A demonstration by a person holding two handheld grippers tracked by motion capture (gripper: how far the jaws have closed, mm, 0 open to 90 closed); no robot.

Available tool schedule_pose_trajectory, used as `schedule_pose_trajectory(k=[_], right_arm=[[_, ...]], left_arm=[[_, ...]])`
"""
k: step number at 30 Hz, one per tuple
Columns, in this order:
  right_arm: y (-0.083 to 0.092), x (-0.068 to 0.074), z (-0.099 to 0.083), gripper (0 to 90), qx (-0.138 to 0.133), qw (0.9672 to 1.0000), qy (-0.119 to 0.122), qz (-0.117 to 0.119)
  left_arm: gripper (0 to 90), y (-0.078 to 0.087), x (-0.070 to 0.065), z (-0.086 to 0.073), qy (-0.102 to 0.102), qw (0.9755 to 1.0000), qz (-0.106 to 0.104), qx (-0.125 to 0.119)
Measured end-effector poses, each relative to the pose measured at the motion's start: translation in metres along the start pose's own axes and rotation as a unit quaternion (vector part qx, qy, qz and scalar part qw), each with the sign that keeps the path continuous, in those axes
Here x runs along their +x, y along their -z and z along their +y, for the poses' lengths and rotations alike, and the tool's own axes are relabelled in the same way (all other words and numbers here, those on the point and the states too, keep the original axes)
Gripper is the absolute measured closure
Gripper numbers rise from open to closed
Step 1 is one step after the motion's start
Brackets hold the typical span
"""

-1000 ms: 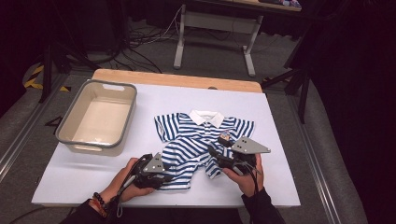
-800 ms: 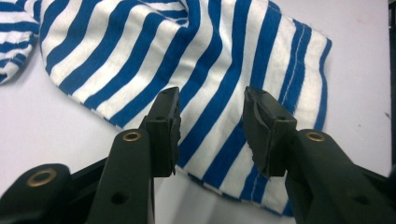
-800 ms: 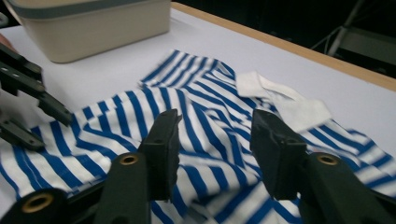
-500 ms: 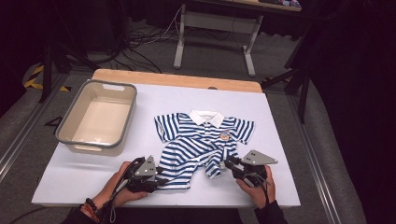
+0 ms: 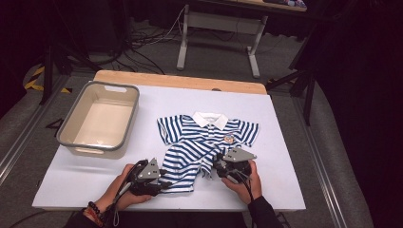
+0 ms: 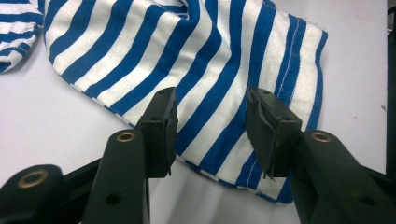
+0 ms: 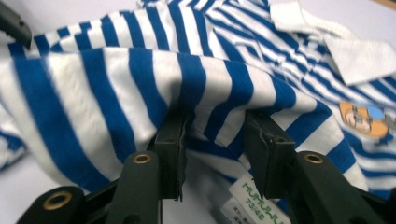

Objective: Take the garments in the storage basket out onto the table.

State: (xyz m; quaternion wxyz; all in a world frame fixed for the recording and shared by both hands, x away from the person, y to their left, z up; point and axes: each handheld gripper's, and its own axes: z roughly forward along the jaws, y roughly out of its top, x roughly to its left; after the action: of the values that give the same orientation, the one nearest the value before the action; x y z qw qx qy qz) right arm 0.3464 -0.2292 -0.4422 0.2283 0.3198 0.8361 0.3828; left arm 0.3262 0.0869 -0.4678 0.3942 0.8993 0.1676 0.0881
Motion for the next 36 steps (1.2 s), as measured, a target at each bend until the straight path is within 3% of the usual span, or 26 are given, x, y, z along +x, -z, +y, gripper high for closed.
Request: schedule_pose_trajectory(k=[8,13,22,26,30,36], right_arm=[[-0.026,-0.014,0.004,63.6,0.033,0.9994,-0.006,-0.001],[-0.026,-0.021,0.000,66.7,0.038,0.9990,-0.020,0.009],[-0.021,-0.025,-0.003,87.6,0.043,0.9989,-0.017,-0.003],[-0.013,-0.026,-0.003,88.5,0.044,0.9990,-0.011,0.000],[0.006,-0.028,-0.005,88.4,0.030,0.9993,-0.020,0.007],[0.038,-0.032,-0.014,88.3,0.033,0.9990,-0.023,0.018]], left_arm=[[54.4,0.000,0.000,0.000,0.006,1.0000,-0.001,0.002],[54.4,0.000,0.000,0.000,0.004,1.0000,0.000,0.002],[54.4,0.001,0.000,0.000,0.003,1.0000,-0.002,0.005],[54.5,0.000,0.000,0.000,0.005,1.0000,-0.001,0.002],[54.5,0.000,0.000,0.000,0.004,1.0000,-0.001,0.002],[54.4,0.000,0.000,0.000,0.003,1.0000,-0.002,0.000]])
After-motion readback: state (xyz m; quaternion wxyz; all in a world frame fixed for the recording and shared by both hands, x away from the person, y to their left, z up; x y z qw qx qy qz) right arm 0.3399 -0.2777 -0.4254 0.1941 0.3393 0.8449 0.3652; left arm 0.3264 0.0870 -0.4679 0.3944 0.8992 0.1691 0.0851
